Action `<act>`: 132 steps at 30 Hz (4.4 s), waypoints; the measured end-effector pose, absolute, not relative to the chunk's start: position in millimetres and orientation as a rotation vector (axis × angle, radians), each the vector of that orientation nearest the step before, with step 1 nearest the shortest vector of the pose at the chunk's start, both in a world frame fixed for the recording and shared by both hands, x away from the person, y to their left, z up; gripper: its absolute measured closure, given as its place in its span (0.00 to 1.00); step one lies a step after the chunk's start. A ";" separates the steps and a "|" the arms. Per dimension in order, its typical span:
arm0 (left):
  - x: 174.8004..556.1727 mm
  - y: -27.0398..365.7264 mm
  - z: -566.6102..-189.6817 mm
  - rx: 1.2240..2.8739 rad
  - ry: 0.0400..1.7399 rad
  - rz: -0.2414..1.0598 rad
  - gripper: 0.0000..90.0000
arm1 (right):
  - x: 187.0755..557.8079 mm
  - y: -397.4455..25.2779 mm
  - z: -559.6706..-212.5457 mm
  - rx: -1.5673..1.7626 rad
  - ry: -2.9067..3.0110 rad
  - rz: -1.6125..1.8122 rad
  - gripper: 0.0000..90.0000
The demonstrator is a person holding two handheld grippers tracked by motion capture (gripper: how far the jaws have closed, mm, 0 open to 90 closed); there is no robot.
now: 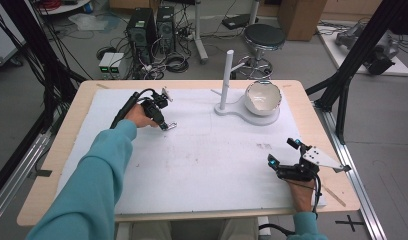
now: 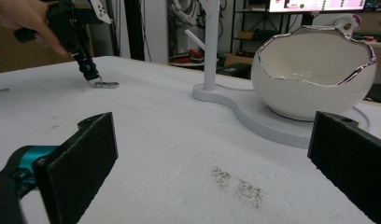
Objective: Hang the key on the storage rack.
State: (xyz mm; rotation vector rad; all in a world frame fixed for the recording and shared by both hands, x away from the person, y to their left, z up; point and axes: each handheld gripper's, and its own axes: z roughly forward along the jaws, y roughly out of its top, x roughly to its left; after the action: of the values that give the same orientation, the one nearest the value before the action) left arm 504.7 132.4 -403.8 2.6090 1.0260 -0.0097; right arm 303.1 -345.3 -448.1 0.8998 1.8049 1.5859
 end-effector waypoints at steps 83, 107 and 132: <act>390.5 130.3 -333.2 1.836 0.269 -0.036 0.98 | 398.5 -183.3 -310.7 0.262 2.529 1.816 0.01; 384.5 125.9 -333.5 1.794 0.196 -0.057 0.98 | 402.9 -149.8 -315.1 0.139 2.665 1.800 0.41; 384.6 126.6 -333.4 1.788 0.175 -0.050 0.98 | 401.9 -150.7 -318.3 0.117 2.707 1.799 0.86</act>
State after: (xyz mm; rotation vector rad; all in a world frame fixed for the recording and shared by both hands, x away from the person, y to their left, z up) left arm 384.6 126.6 -333.4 1.7881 0.1748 -0.0499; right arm 401.9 -150.7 -318.3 0.1166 2.7073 1.7988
